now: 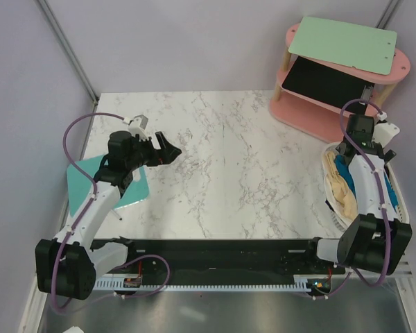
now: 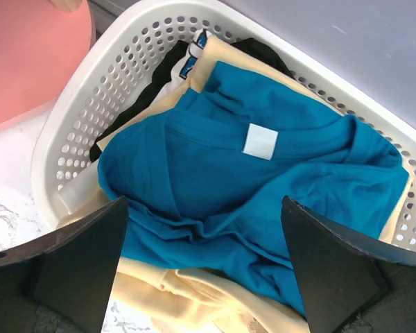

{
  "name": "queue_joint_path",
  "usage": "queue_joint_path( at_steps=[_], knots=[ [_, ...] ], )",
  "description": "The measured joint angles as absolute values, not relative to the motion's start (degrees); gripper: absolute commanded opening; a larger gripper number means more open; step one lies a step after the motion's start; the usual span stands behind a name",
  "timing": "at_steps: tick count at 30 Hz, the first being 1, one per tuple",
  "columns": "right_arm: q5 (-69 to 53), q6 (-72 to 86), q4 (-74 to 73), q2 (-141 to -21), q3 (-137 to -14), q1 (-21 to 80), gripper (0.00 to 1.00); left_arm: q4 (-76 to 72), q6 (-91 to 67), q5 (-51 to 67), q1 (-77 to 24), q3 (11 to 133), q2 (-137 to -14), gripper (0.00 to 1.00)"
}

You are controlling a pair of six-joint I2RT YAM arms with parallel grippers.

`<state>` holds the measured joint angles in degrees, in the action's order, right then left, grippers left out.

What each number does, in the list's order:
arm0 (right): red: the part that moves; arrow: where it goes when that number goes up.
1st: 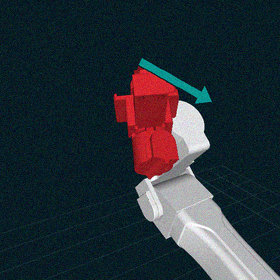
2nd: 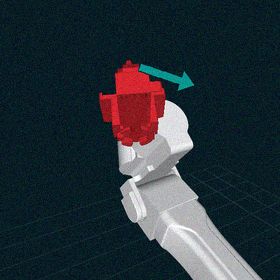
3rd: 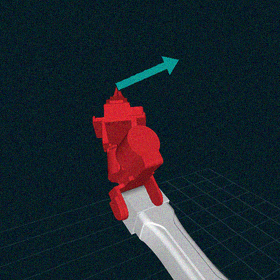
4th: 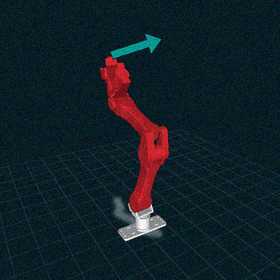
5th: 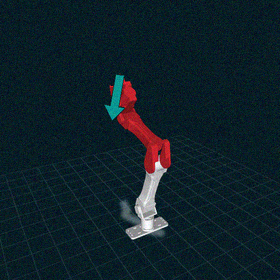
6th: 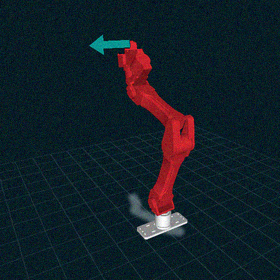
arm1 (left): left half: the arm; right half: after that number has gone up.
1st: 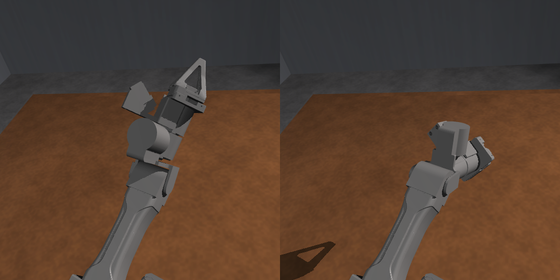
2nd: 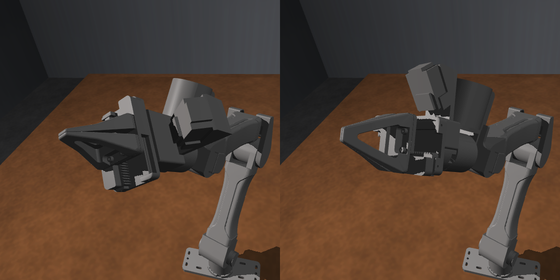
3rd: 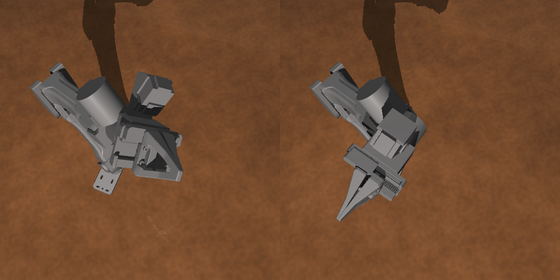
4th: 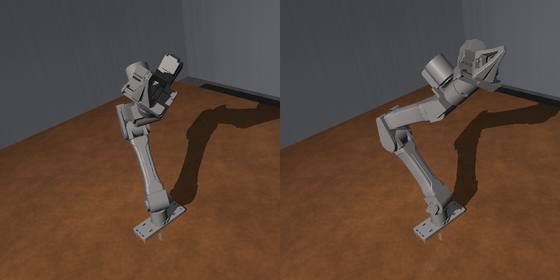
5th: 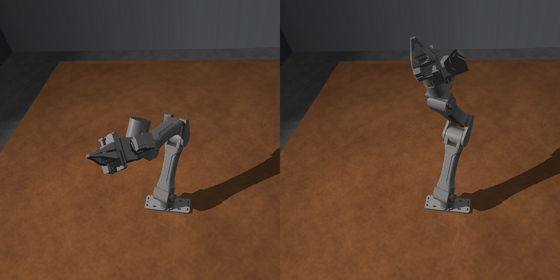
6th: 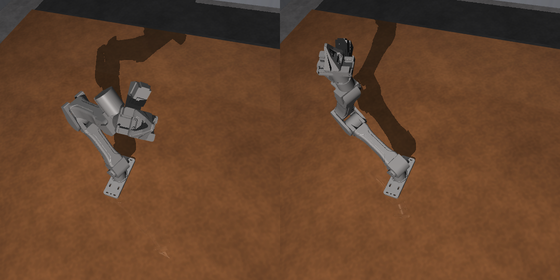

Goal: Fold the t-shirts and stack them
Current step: Grab crumpled tshirt from bin with the right arm

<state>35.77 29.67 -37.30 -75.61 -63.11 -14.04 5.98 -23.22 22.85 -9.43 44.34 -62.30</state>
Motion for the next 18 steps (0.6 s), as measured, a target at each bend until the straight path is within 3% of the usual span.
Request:
queue_joint_path(
  at_steps=[9,18],
  knots=[
    [35.79,32.88,-41.85,-66.78,-62.67,-14.87,0.99,5.37,-24.4,23.33,-9.63,44.27,-65.01,1.0],
    [32.32,33.01,-44.95,-70.57,-59.83,-17.23,0.99,5.34,-24.73,25.74,-10.15,44.27,-65.73,1.0]
  ],
)
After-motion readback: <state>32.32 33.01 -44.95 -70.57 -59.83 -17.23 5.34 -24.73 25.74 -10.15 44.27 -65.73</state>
